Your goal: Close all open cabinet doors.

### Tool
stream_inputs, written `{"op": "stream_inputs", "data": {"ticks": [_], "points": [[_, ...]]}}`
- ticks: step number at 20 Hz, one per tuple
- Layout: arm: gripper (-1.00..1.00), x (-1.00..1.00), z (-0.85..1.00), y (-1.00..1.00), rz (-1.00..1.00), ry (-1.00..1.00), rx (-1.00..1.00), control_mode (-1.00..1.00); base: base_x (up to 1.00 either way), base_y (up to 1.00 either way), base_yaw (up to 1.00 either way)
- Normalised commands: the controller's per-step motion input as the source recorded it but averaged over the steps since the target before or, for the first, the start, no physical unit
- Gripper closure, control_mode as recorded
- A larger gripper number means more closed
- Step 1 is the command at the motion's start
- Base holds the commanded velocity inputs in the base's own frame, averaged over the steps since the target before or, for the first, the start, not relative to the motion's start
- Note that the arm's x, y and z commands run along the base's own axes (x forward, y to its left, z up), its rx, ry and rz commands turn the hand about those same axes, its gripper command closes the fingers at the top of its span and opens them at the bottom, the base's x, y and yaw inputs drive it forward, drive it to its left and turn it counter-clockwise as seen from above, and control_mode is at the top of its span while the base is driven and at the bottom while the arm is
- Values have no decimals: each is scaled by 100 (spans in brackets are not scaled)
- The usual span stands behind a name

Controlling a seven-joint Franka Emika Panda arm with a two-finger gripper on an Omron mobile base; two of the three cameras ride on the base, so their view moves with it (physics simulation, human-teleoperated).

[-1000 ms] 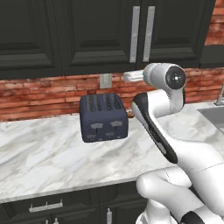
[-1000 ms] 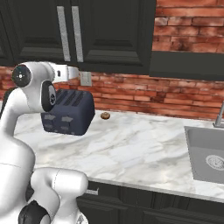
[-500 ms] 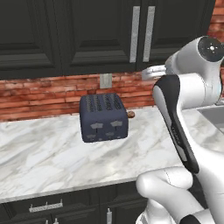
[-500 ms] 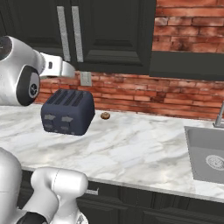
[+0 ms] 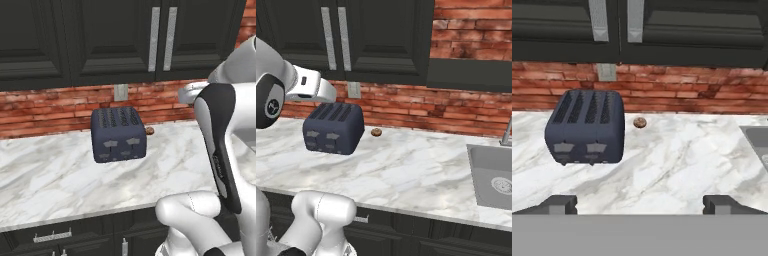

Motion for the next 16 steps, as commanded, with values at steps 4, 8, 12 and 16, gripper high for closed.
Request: {"op": "stream_inputs", "data": {"ticks": [4, 8, 12, 16], "points": [[-100, -50, -9, -12, -3, 9, 4, -100, 0, 0, 0], [-100, -34, -4, -1, -6, 7, 0, -100, 0, 0, 0], [-100, -19, -4, -1, -2, 1, 0, -100, 0, 0, 0], [-100, -7, -26, -6, 0, 0, 0, -100, 0, 0, 0]]}}
